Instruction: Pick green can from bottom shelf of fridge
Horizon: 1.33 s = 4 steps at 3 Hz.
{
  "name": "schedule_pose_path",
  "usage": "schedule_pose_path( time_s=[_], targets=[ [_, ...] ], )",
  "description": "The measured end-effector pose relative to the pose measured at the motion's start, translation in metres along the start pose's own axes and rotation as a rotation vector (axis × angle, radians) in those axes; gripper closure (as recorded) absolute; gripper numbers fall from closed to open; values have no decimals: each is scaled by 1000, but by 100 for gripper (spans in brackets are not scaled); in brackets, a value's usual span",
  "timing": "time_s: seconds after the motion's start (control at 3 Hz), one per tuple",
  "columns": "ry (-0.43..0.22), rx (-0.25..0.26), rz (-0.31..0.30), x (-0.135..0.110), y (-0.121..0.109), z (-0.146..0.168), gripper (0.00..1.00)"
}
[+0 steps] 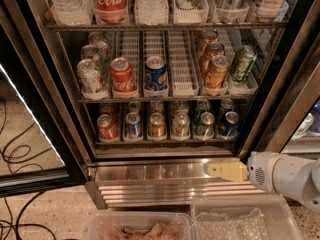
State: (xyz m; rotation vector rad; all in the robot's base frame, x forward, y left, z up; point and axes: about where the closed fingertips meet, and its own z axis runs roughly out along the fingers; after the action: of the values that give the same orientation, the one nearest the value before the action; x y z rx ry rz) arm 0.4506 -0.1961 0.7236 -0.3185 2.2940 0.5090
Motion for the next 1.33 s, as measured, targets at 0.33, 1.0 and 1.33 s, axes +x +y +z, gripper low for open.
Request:
schedule_pose_path(
  time_s=[0.33,1.0,1.33],
  targets=[
    [11,84,-39,7,29,19,0],
    [-86,346,-206,4,0,-32,0],
    [-86,346,-206,4,0,-32,0]
  ],
)
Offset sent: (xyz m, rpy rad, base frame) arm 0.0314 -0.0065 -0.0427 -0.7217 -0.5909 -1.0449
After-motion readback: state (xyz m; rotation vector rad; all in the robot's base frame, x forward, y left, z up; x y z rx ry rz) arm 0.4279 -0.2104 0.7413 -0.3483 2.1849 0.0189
